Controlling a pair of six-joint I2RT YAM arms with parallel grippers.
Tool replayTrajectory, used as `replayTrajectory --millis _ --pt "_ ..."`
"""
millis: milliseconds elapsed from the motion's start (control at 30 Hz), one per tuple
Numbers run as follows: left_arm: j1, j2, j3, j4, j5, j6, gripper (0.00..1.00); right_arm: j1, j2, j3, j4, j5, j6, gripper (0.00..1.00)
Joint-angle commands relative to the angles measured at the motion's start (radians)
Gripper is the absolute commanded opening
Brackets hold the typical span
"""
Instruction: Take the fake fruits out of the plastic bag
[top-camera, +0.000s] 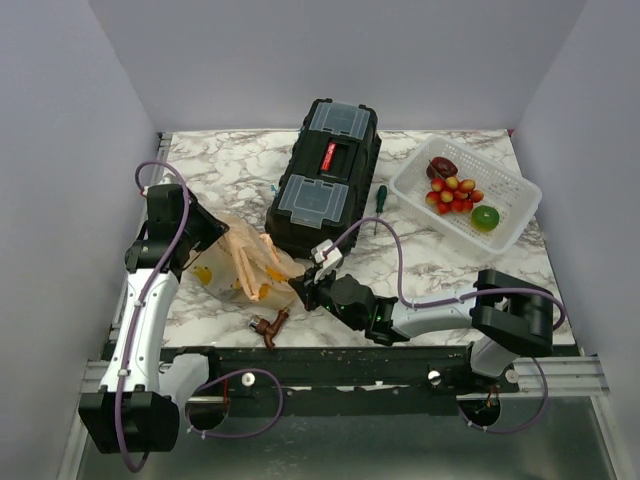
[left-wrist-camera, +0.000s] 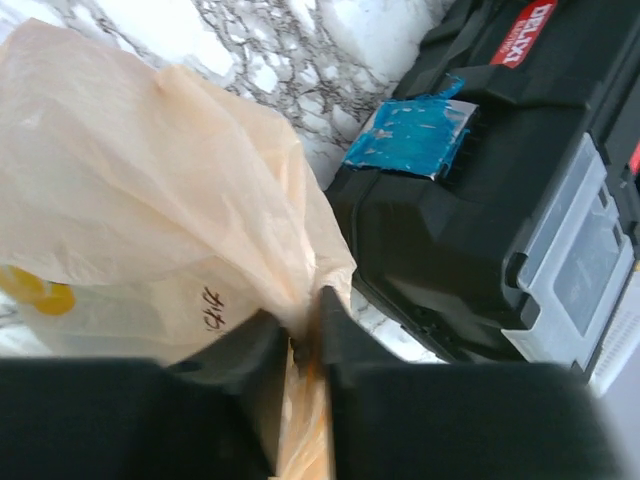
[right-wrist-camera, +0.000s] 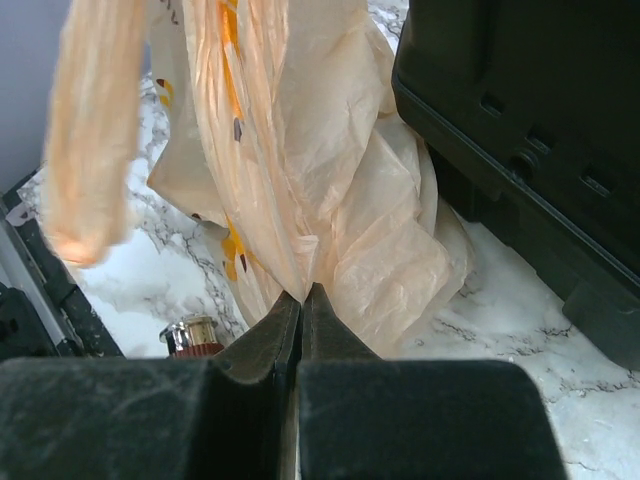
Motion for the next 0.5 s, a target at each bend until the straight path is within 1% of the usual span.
replayTrajectory --millis 0,33,133,300,400,433,467 --pt "0.012 -0.072 -0.085 0.148 0.143 -0.02 0.31 0.007 -0.011 -0.007 -0.039 -0.016 0.011 0.01" --pt "0.01 -0.078 -0.088 0.142 0.15 -0.024 0.38 0.007 -0.009 -0.004 -0.04 -0.022 0.011 0.01" --pt "0.002 -0.093 -0.072 0.086 0.15 -0.011 0.48 0.006 -0.004 -0.005 -0.03 -0.029 0.014 0.01" --pt "-0.013 -0.17 -0.082 0.027 0.13 0.011 0.49 0.007 -0.004 0.0 -0.025 -0.031 0.013 0.01" --pt "-0.071 -0.234 -0.11 -0.012 0.063 -0.007 0.52 0.007 -0.011 0.001 -0.022 -0.037 0.014 0.01" --pt "-0.089 -0.248 -0.121 -0.018 0.045 -0.014 0.64 0.007 -0.014 0.0 -0.021 -0.038 0.015 0.01" --pt "-0.113 -0.264 -0.133 -0.025 0.021 -0.019 0.69 0.007 -0.017 0.001 -0.019 -0.039 0.017 0.01"
